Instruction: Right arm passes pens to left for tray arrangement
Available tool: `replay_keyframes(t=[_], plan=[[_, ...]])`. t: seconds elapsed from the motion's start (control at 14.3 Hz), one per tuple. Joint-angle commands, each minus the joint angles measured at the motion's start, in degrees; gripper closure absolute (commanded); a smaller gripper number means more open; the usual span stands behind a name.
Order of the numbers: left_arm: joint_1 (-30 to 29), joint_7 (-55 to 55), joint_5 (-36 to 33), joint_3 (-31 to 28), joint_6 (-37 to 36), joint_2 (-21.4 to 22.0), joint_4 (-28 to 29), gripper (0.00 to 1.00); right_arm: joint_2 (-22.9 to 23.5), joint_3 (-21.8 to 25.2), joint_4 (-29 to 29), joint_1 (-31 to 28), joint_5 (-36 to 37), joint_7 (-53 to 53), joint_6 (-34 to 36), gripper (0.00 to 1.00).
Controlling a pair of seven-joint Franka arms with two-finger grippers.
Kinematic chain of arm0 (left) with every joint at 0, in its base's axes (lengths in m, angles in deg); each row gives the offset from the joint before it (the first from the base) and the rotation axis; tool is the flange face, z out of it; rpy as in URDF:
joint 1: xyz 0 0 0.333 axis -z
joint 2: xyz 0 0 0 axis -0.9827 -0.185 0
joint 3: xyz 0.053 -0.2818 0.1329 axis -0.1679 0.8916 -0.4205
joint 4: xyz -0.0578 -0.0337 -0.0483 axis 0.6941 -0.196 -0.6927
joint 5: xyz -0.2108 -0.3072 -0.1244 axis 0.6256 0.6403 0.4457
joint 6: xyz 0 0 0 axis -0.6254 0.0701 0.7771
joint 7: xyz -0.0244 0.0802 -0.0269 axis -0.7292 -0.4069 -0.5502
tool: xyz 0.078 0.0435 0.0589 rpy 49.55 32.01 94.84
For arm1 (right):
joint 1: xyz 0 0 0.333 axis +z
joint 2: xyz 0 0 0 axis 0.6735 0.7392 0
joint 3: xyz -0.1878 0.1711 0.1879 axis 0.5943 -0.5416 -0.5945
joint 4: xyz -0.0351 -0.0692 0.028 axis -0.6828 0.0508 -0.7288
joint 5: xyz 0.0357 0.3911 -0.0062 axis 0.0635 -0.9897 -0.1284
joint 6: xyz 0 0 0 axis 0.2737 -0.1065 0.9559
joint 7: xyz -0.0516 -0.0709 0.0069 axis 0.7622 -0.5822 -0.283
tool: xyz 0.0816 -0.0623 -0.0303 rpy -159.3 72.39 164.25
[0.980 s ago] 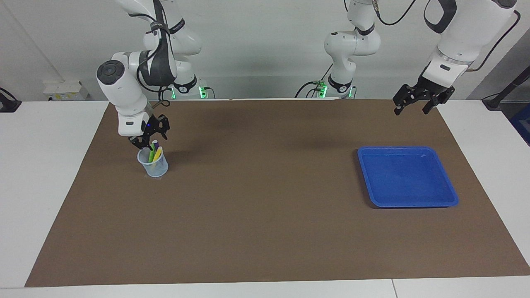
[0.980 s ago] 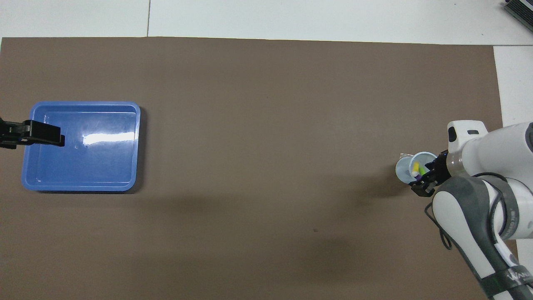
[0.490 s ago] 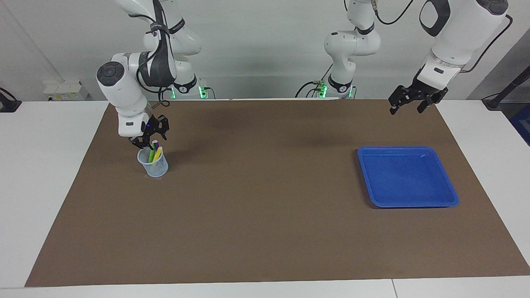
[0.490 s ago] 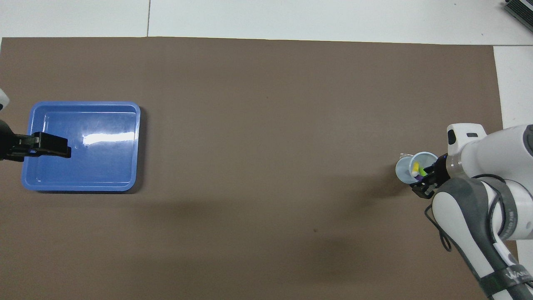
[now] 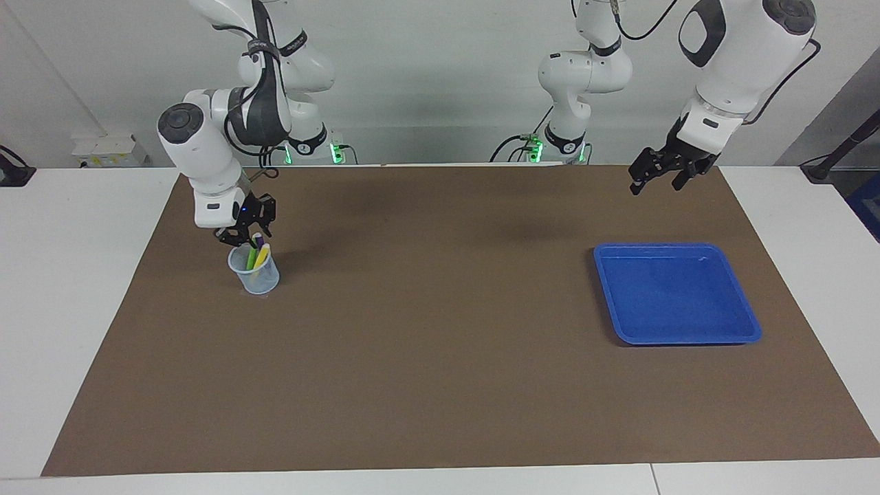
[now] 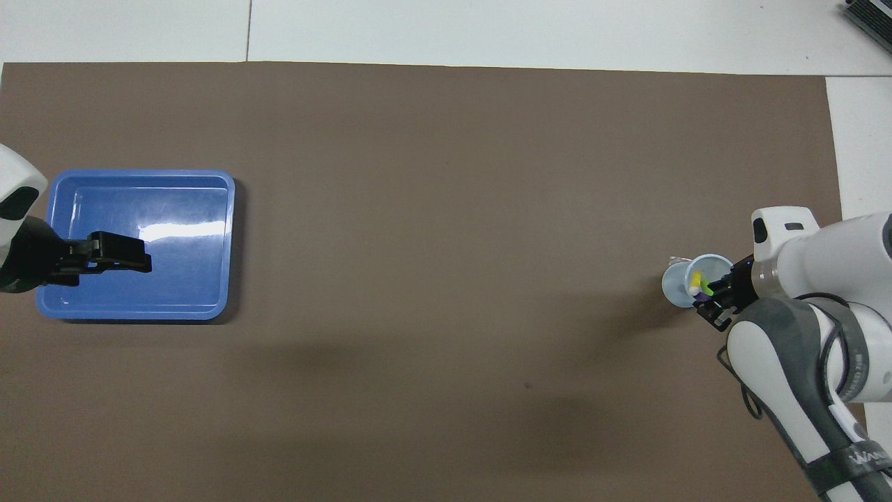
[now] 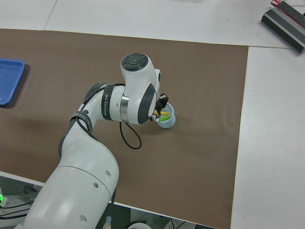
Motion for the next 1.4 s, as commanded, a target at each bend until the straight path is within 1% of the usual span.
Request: replay_keyframes(t=[0.0,0.07,0.14,0.28,0.49,0.63,0.7,0.84,0.98,1.12,1.26,1.33], plan=[[0.7,4.7,3.4,-0.5,4.1,3.5,5.7,0.00,-0.4,-0.5,-1.0,-1.1,-0.7,-1.9,-1.4,0.88],[0.7,6.8,5.3,-0.5,5.8,4.4,7.5,0.00,-0.3,-0.5,-0.7,-1.1,-0.7,-1.7,-1.5,0.98],[0.7,8.7,6.7,-0.4,7.6,5.3,9.5,0.00,-0.1,-0.5,-0.4,-1.1,-0.7,-1.6,-1.5,1.00],[1.3,11.2,10.0,-0.4,10.1,6.5,12.7,0.00,0.6,-0.5,1.1,-1.0,-0.7,-1.3,-1.4,1.00],[2.6,19.3,15.5,-0.3,14.6,7.9,15.9,0.00,2.0,-0.6,6.3,0.1,-0.7,-1.1,1.3,1.00],[5.5,27.4,17.0,-0.3,19.4,8.5,18.4,0.00,2.8,-0.6,9.1,2.6,-0.6,-1.1,3.4,1.00],[7.6,31.9,17.4,-0.3,23.1,9.0,20.1,0.00,2.8,-0.6,10.4,2.9,-0.4,-1.0,5.0,1.00],[10.1,37.6,19.1,-0.3,29.2,10.2,23.6,0.00,2.6,-0.6,13.1,2.9,0.8,-1.0,10.1,1.00],[10.0,37.9,25.8,-0.4,29.2,10.8,24.4,0.00,1.9,-0.7,15.9,2.9,0.8,-1.1,14.1,1.00],[9.5,38.2,30.6,-0.4,27.7,10.8,24.4,0.00,2.0,-1.0,21.5,3.6,0.8,-1.1,20.0,1.00],[9.4,38.2,33.0,-0.5,24.1,11.3,24.4,0.00,1.8,-1.4,25.9,5.3,0.2,0.7,24.1,1.00],[9.3,38.2,33.3,-0.6,22.0,11.8,24.4,0.00,1.6,-2.0,27.3,6.1,-0.2,3.9,25.2,1.00]])
